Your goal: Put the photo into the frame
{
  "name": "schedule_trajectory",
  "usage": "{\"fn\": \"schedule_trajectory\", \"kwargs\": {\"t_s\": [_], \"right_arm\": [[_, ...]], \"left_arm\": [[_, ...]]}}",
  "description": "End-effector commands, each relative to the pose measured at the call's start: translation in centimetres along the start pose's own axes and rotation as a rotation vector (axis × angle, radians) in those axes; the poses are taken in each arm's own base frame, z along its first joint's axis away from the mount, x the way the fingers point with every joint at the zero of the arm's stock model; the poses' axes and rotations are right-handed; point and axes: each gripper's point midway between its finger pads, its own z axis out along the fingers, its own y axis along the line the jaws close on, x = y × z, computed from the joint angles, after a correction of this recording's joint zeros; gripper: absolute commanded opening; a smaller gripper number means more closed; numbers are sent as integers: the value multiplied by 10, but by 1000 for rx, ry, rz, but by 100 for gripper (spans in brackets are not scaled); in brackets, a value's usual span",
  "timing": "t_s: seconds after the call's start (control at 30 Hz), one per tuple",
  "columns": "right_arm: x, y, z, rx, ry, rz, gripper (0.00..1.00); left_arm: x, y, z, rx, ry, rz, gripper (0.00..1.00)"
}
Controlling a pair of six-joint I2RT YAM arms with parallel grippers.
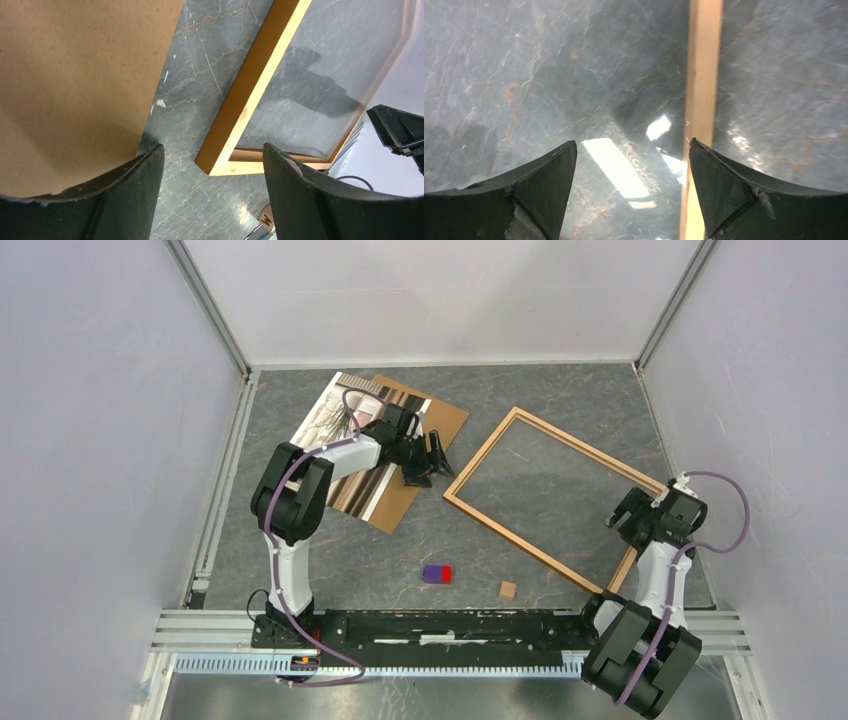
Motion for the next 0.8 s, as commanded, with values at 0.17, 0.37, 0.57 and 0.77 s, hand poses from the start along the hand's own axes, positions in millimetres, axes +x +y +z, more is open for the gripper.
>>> {"fn": "schedule_trajectory", "kwargs": {"t_s": [0.17, 0.37, 0.57, 0.77], "right_arm": [[-30, -14, -26, 139, -79, -65, 98], [-81, 52, -34, -24, -198, -249, 98], [-80, 178, -6, -433, -174, -336, 98], [-98, 264, 25, -603, -202, -352, 97]], "left_arm": [[-11, -40, -27, 110, -75, -29, 83], [-7, -56, -33, 165, -75, -34, 84], [-7, -75, -47, 216, -86, 5, 87], [-3, -82, -48, 225, -76, 39, 88]]}}
